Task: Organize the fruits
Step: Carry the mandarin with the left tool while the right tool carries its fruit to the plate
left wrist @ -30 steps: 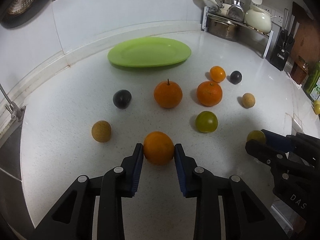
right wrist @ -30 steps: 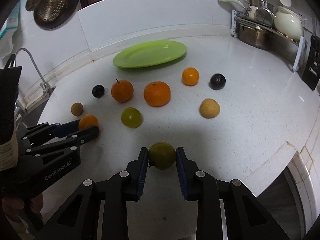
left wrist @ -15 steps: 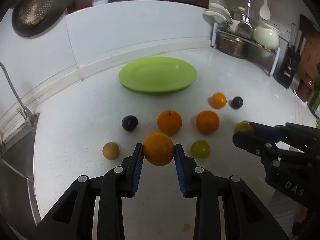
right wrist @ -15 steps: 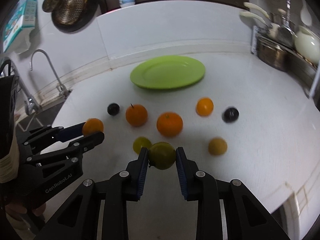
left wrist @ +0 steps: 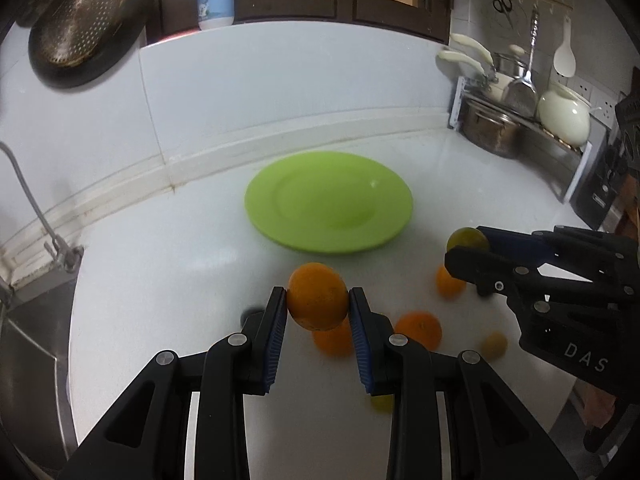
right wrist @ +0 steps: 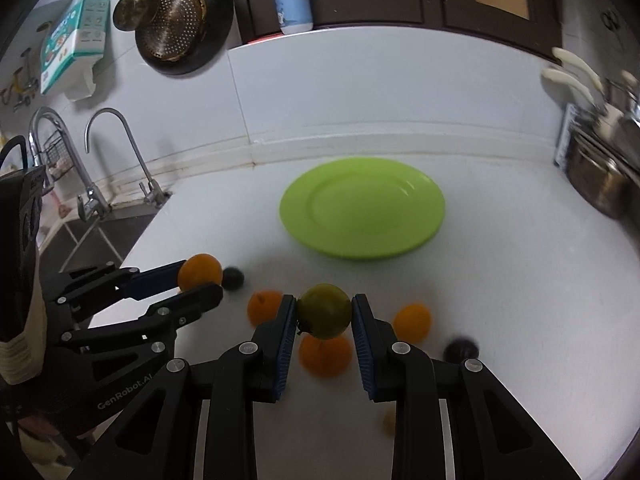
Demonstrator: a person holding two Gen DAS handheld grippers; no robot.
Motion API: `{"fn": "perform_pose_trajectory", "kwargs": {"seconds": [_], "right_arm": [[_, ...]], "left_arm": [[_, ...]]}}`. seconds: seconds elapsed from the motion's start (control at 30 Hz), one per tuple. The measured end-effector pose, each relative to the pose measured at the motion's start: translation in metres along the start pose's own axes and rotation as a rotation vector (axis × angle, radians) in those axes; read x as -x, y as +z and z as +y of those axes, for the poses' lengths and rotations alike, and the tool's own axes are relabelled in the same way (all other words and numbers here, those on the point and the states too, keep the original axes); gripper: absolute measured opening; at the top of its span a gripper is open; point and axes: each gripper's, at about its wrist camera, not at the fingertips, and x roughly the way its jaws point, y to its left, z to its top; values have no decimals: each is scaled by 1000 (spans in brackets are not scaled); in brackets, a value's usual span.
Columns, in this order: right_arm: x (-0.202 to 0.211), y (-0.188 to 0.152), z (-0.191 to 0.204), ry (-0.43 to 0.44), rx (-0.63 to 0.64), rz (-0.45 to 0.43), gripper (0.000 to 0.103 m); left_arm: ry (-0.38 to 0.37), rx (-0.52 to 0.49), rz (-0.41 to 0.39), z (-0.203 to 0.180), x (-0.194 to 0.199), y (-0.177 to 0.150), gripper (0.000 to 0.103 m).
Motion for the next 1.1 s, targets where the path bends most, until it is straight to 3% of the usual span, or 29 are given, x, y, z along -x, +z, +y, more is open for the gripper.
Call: {"fn": "perform_pose_trajectory", "kwargs": {"seconds": [0.27,0.57,0.93,1.1], "right_arm": [[-26,44,-23,-2,78,-16,29],[-76,78,-49,22,131,71,29],[-134,80,-68,46,122,220,29],[-149,77,-71,50,119,256,29]], "left_arm": [[38,-38,-14,-5,-30,38,31],[30,-72,40,-4,-76,72,31],[-28,-24,200,7,-139,76,31],[-29,-18,230,8,-149,71,31]]}}
